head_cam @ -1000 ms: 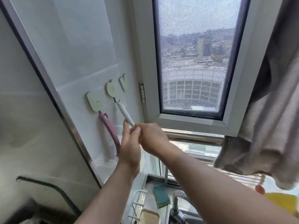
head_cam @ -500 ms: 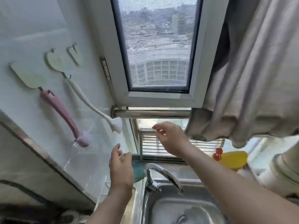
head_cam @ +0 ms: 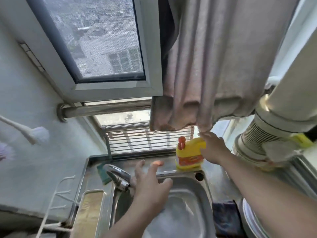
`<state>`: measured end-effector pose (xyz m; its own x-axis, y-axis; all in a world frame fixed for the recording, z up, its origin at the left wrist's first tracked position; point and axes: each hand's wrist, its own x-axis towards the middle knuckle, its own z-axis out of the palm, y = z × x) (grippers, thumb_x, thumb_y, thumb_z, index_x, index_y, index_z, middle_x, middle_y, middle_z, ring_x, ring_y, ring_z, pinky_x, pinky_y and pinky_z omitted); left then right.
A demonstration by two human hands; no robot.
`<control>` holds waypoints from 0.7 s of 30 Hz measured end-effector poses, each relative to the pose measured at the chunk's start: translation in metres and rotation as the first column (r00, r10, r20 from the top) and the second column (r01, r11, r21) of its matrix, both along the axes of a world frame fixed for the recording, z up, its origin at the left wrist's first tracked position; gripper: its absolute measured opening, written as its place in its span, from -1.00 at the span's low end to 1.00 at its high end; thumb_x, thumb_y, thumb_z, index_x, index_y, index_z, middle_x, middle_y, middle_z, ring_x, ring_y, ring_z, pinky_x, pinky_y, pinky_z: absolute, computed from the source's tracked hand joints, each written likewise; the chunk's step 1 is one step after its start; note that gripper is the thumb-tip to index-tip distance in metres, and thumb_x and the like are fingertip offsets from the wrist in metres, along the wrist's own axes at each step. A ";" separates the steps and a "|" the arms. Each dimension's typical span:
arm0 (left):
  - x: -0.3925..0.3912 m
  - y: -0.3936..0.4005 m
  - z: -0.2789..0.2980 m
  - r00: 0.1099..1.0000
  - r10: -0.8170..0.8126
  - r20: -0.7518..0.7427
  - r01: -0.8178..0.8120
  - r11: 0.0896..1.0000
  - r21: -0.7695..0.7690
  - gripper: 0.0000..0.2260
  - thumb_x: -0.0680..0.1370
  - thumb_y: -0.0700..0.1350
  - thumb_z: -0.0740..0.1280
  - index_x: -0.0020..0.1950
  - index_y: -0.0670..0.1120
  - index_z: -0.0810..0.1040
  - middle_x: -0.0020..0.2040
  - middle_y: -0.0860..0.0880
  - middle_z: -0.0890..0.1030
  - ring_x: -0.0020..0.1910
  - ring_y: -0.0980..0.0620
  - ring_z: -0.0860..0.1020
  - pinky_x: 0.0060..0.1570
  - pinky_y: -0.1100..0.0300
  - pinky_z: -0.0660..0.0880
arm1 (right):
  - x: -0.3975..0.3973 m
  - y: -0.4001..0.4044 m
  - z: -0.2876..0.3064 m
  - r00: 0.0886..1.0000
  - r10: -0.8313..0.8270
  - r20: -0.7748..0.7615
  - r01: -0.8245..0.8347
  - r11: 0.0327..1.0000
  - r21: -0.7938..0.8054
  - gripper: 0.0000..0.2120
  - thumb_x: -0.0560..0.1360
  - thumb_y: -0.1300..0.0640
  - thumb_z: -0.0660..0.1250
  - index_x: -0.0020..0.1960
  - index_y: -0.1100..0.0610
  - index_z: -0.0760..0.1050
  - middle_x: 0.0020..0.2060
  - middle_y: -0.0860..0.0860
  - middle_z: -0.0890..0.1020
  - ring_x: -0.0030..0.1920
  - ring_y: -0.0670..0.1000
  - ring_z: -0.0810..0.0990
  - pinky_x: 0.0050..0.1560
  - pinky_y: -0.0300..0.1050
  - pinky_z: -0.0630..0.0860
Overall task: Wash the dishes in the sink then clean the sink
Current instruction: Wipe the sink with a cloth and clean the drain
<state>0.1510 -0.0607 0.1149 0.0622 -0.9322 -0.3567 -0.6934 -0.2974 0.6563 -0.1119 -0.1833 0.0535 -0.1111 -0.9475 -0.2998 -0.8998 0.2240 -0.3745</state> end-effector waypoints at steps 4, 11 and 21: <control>-0.041 0.017 -0.026 0.973 -0.105 -0.207 0.128 0.987 0.100 -0.41 0.47 0.02 0.34 0.49 0.33 0.36 0.54 0.18 0.12 0.40 -0.05 0.36 0.26 0.07 0.54 | -0.008 0.009 -0.014 0.999 0.023 0.036 -0.020 0.997 -0.073 -0.58 0.51 -0.09 0.47 0.31 -0.01 0.49 0.29 0.06 0.46 0.27 0.21 0.50 0.26 0.03 0.43; -0.062 -0.018 -0.050 0.955 -0.048 -0.291 0.072 0.995 0.073 -0.11 0.47 -0.08 0.51 0.66 0.21 0.08 0.50 0.07 0.34 0.24 0.03 0.53 0.11 0.14 0.57 | -0.022 0.075 0.002 0.854 -0.157 0.495 0.210 0.976 -0.052 -0.72 0.46 -0.12 0.49 -0.15 0.06 0.51 -0.22 -0.02 0.63 -0.13 0.06 0.62 -0.10 0.07 0.56; -0.085 -0.018 -0.069 0.815 -0.431 -0.388 0.499 0.861 0.094 -0.19 0.16 0.07 0.78 0.35 0.19 0.53 0.13 0.09 0.73 0.09 0.08 0.71 0.16 -0.06 0.67 | -0.055 0.196 0.034 0.748 -0.345 0.568 0.417 0.909 0.002 -0.59 0.22 -0.08 0.65 -0.15 0.01 0.47 -0.26 -0.08 0.61 -0.24 -0.09 0.59 -0.22 -0.12 0.53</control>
<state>0.0662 -0.0787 0.0455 -0.5195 -0.7334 -0.4385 -0.5211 -0.1348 0.8428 -0.1669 0.0131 0.0871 -0.3233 -0.8933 -0.3122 -0.3859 0.4257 -0.8185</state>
